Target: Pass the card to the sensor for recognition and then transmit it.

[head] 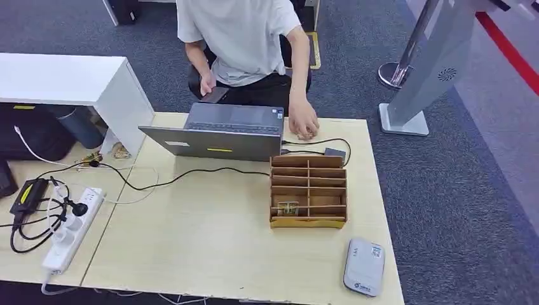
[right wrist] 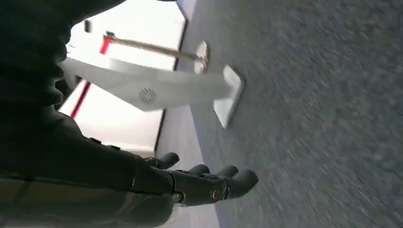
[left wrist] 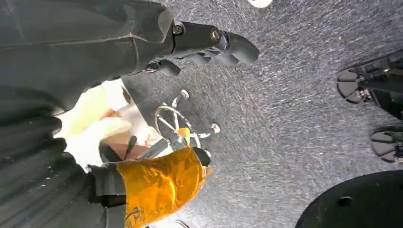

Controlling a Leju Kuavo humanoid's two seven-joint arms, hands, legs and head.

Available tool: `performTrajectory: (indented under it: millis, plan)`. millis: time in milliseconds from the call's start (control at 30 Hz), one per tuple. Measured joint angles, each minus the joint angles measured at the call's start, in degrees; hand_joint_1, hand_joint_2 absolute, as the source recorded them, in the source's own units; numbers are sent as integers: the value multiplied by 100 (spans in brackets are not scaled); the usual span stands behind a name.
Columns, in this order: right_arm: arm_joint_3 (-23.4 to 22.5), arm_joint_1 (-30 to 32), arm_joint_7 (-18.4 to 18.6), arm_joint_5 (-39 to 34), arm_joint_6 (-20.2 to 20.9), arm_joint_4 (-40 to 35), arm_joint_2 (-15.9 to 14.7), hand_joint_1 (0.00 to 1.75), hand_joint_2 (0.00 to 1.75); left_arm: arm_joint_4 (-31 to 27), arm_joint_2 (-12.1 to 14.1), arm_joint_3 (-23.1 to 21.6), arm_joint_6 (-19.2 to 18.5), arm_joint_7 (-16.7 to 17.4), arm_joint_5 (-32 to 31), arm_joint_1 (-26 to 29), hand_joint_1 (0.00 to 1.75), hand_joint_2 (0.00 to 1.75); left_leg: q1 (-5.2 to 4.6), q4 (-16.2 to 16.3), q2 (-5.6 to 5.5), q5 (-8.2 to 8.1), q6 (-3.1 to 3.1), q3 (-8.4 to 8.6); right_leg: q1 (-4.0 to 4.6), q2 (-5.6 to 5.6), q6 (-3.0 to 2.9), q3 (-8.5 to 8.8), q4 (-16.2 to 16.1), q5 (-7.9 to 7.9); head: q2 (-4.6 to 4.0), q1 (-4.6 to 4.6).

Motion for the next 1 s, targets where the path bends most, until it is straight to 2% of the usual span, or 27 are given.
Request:
performTrajectory:
  millis: [67,200,300,367,433,533,800,1000]
  plan:
    - [64,0,83,178,-249,9,258,0,175,0,-37,2,61,-42,77,31,0,175,3,0,0,0,0,0,1,1,0,0,0,0,0,0]
    - [204,19,256,302,-259,31,673,0,175,2,-120,37,135,-74,197,85,0,175,4,0,-3,0,0,-1,-1,0,0,0,0,-1,0,-4]
    - [322,42,65,515,60,55,968,0,175,4,-164,81,153,-109,227,96,0,175,6,0,-1,0,0,-3,-1,0,0,0,0,-1,0,2]
    - [505,65,-24,790,-173,44,1086,0,175,9,-175,109,155,-109,254,97,0,175,5,0,0,0,0,-3,-3,4,-1,0,0,-1,0,-2]
    - [715,71,-133,919,-447,44,1127,0,175,22,-179,146,177,-111,290,96,0,175,5,0,2,0,0,-3,-3,4,0,0,-1,-1,0,2]
    - [824,73,-290,860,-650,46,1195,0,175,77,-181,197,179,-162,358,100,0,175,2,1,2,0,0,-2,-4,4,0,1,-1,0,0,0]
    - [805,102,-216,446,-526,52,1274,0,175,275,-175,347,96,-284,496,103,0,175,-1,1,8,-2,-4,0,-1,15,-1,-1,-2,0,0,2]
    - [533,135,-507,-19,-786,52,1324,0,175,376,-173,409,48,-337,553,119,0,175,-1,0,10,-3,-4,-1,-1,15,-1,-2,-1,0,0,0]
